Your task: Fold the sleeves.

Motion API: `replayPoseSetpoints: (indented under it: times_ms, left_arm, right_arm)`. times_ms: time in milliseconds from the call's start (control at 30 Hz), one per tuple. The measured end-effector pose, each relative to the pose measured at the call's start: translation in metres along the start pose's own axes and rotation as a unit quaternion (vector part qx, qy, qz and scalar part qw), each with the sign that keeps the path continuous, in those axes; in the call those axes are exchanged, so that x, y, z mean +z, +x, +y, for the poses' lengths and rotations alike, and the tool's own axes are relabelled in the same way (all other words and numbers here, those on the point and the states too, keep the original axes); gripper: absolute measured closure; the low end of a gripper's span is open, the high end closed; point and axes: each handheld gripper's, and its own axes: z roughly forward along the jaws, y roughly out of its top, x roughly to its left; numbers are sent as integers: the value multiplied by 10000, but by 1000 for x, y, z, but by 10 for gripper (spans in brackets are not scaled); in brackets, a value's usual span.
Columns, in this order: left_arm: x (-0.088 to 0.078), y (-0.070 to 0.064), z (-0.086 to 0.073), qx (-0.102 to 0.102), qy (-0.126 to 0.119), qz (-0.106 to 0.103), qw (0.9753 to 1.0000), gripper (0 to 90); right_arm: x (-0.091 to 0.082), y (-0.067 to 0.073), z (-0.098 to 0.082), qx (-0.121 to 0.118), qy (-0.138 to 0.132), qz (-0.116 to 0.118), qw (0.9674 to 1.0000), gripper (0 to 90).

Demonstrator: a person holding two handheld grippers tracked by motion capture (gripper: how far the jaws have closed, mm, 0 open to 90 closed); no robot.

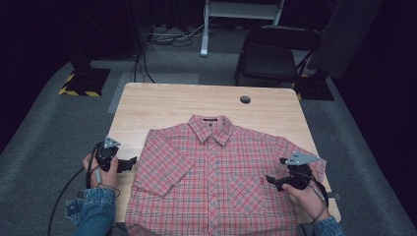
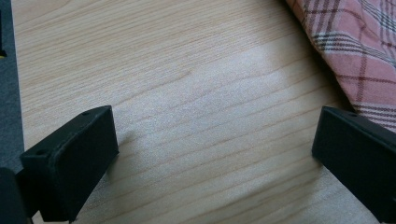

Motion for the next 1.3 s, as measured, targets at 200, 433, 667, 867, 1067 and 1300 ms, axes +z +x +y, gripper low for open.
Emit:
replayPoseSetpoints:
  times_ms: [200, 433, 667, 867, 1067, 1300]
  left_arm:
    - [0, 0, 0, -1, 0, -1, 10000, 3]
    - [0, 0, 0, 4, 5, -6, 10000, 3]
    - [0, 0, 0, 3, 4, -6, 10000, 3]
    - [0, 0, 0, 3, 3, -7, 10000, 3]
    - [0, 0, 0, 4, 5, -7, 10000, 3]
    - [0, 0, 0, 0, 5, -6, 10000, 3]
  right_arm:
    - [-14, -8, 12, -42, -81, -87, 9999, 76]
    - [-24, -17, 20, -23, -152, -166, 9997, 83]
    - [-37, -34, 27, -10, -171, -384, 9991, 96]
    - [-49, -58, 28, 58, -95, -797, 9968, 106]
    - [-57, -78, 22, 177, -126, -973, 9950, 118]
    - [-61, -103, 1, 339, -63, -1148, 9928, 211]
